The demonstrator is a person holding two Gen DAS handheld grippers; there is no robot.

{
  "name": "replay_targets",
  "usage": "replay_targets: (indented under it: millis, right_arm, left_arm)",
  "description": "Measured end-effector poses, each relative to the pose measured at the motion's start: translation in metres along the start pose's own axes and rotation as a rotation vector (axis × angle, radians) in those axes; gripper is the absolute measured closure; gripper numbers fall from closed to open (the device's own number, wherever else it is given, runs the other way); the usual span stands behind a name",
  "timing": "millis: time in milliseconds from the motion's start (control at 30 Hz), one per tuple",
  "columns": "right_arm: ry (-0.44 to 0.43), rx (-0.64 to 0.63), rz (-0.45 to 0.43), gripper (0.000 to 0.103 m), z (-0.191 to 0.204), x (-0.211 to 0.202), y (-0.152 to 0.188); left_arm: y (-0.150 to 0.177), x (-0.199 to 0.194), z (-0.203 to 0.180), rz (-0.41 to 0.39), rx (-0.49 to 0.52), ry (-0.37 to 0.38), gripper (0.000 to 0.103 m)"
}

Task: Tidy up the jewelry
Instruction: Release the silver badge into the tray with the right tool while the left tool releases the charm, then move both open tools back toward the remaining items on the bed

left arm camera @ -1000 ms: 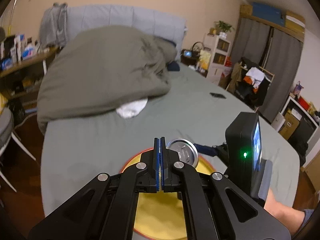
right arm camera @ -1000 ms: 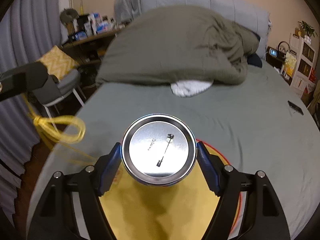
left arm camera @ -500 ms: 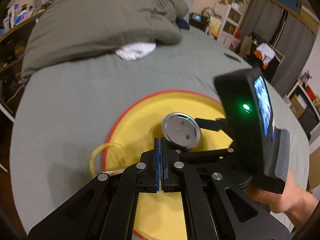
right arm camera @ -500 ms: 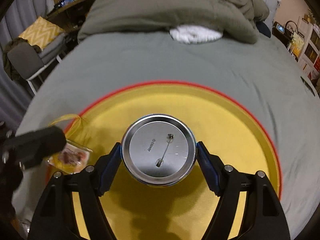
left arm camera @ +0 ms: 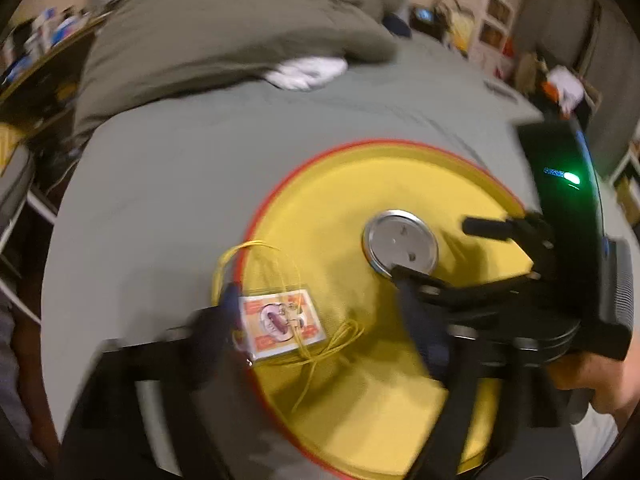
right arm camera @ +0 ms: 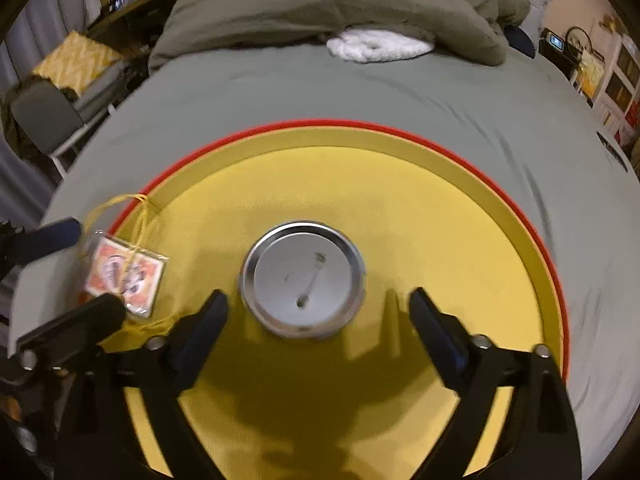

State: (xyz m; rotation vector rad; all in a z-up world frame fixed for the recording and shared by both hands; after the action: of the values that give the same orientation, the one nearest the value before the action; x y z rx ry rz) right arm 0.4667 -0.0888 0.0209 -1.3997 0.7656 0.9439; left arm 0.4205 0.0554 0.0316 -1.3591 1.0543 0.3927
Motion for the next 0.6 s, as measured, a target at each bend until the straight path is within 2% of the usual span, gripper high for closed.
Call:
replay_targets:
  millis: [33,67,267,400,600]
  right_arm:
    - [-0.009,0.011,-0.018,0.013,-0.004,-0.011,0.002]
    - [-0.017,0.022,-0.030,0.012,-0.007,-0.019,0.003]
    - [-0.066,0.046,-0.103,0.012,-0.015,-0.088,0.022]
    - [-0.066,0.043,-0.132,0.012,-0.019,-0.135,0.045]
    - [-0.066,0.036,-0.129,0.011,-0.023,-0.189,0.100]
  left_arm:
    - [0.002,-0.008,0.003,-0.014,-0.036,0.060,0.013]
    - [0.003,-0.013,0.004,-0.019,-0.053,0.078,0.012]
    - [0.034,-0.065,-0.007,-0.060,-0.138,0.125,0.007]
    - [0.069,-0.099,-0.044,-0.048,-0.040,0.083,0.007]
    - [0.122,-0.145,-0.106,-0.034,0.095,0.091,0.007]
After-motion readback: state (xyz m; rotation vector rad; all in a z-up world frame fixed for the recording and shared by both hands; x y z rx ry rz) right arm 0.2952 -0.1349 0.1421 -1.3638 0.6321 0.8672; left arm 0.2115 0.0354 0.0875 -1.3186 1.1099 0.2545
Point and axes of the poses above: each gripper's, at about its wrist camera, not at the fingertips, and x roughly the way its jaws point, z to its left, y to its underside, the point moved 4 cm from there along x, roughly the way its jaws point, and after that the axes turned 1 degree about -x, right-handed, at the moved point
